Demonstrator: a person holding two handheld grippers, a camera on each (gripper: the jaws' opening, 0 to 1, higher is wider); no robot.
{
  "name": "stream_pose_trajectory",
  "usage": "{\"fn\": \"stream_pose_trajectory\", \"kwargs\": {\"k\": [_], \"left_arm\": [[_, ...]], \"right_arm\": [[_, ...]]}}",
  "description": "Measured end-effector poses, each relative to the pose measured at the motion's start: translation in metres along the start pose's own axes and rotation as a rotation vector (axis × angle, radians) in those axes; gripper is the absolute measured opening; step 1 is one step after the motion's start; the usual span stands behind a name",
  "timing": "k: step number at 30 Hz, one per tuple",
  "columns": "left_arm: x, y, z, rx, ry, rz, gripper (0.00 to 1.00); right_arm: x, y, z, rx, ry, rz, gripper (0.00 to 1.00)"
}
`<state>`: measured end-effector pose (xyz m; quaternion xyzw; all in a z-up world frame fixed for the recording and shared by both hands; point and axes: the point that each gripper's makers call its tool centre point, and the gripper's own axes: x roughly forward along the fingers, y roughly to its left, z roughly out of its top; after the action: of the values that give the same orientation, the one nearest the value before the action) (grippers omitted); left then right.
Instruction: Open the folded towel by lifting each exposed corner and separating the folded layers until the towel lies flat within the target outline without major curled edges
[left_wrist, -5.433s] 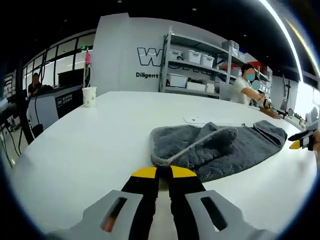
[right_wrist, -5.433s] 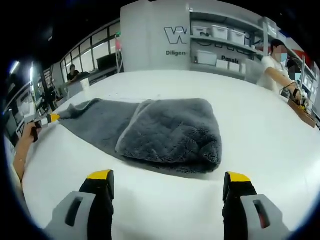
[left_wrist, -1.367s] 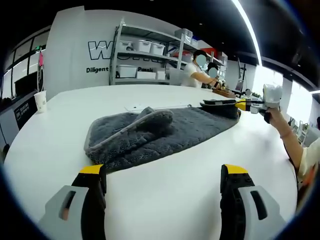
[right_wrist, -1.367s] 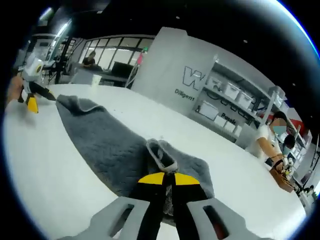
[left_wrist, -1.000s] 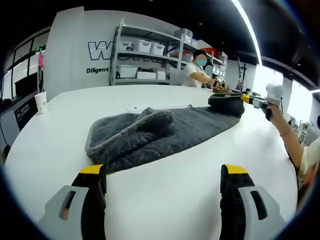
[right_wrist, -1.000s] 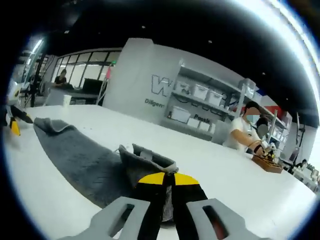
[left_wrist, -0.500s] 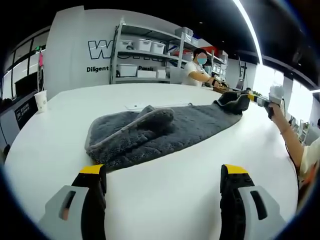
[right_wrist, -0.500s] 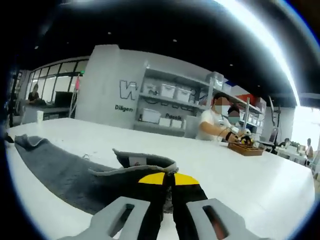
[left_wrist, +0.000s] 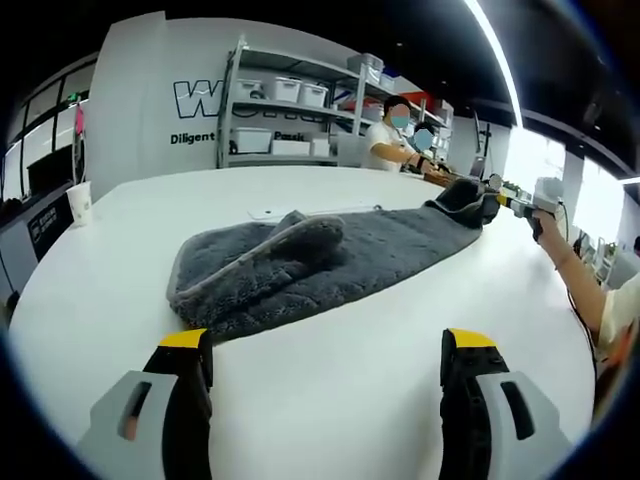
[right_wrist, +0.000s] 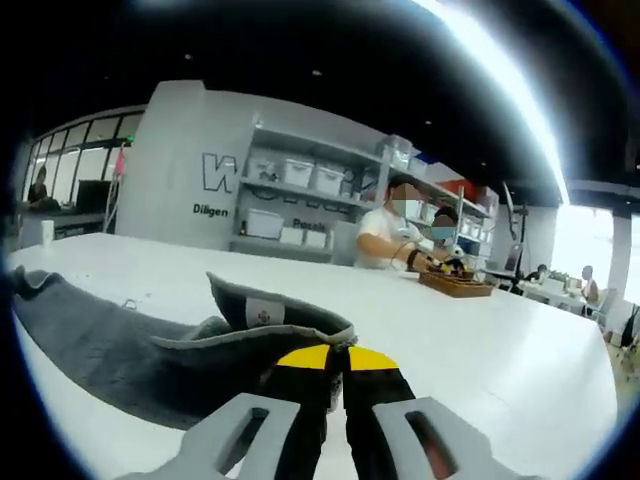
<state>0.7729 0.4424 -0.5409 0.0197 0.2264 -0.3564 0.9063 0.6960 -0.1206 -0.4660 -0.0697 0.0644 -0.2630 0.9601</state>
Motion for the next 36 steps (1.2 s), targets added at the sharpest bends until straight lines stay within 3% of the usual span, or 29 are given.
{"fn": "stream_pose_trajectory", "kwargs": {"k": [2,5,25,28,36], "left_arm": [[-0.001,0.0,0.001,0.002,-0.004,0.001,0.93],[-0.001,0.001,0.001,0.001,-0.004,0.003,0.93],[-0.002,-0.001,0.001,0.001,-0.005,-0.001,0.93],[-0.002,0.0,0.002,-0.008,-0.01,0.0,0.93],[-0.004,0.0,0.002,-0.004,-0.012,0.003,0.93]], "right_arm": [[0.001,-0.005,-0.003,0.003,0.006,-0.018,0.0],[0.003,-0.014,-0.013,-0.087,0.058,-0.052,0.0],[0.02,-0.05,-0.047,-0.222,0.122,-0.151,0.0],[0.021,-0.05,-0.055,-0.211,0.161,-0.132,0.0],[0.023,-0.054,-0.064,-0.227,0.18,-0.144,0.01]]}}
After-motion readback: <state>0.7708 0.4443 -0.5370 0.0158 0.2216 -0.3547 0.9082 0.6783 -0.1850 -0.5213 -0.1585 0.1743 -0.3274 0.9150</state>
